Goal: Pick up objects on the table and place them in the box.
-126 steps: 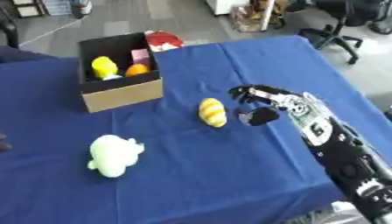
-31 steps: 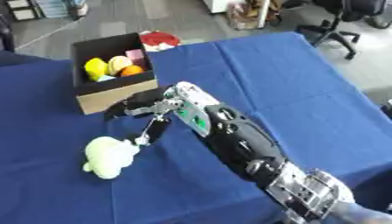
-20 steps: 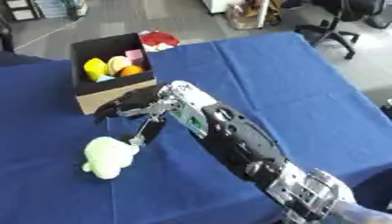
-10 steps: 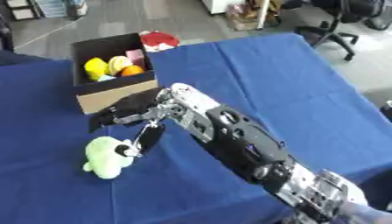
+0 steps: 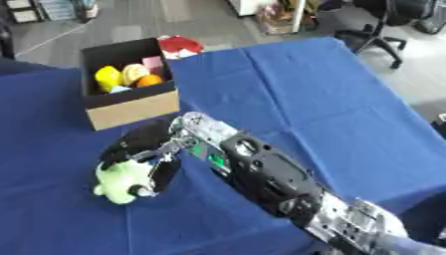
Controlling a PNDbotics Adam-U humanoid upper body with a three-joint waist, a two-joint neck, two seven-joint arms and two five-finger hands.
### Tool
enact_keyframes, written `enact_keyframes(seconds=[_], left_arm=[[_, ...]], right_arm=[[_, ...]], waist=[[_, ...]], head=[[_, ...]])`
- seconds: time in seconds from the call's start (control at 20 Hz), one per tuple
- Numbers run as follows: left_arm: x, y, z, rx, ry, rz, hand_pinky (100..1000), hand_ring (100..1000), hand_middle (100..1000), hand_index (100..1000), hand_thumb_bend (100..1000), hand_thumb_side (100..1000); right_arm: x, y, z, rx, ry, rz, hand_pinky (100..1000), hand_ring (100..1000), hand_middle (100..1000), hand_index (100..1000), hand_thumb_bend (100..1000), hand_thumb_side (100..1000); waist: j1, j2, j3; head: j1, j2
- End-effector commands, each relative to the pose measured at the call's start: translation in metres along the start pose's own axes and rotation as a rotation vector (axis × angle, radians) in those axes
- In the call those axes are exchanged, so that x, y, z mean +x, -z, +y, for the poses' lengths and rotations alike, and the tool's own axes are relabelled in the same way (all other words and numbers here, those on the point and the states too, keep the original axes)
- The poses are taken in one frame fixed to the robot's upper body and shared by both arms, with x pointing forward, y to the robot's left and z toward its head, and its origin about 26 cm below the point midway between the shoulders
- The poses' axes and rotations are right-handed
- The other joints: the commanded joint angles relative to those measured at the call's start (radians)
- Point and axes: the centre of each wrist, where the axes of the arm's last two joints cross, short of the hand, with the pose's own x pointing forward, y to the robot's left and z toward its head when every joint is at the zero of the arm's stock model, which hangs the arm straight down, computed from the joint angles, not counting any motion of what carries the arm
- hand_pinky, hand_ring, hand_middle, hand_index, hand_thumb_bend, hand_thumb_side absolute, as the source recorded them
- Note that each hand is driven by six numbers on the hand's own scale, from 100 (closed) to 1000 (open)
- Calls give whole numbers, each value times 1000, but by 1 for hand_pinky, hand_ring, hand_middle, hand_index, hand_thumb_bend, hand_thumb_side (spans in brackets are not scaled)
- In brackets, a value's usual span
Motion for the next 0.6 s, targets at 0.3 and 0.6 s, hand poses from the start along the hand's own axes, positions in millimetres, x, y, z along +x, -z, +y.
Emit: enact_keyframes(seconds=[0.3,0.6], left_arm=[[10,5,2,-15,12,-37,776,604,594,788,107,650],[10,5,2,-10,10,-38,776,603,593,788,107,649]], right_arm=[[-6,5,21,338,-188,-204,1000,1000,1000,1000,114,559],[-17,1,50,303,-52,-216,979,1000,1000,1000,100,395]], waist=[[-5,-5,3],[0,-6,2]], head=[[-3,4],[0,4]])
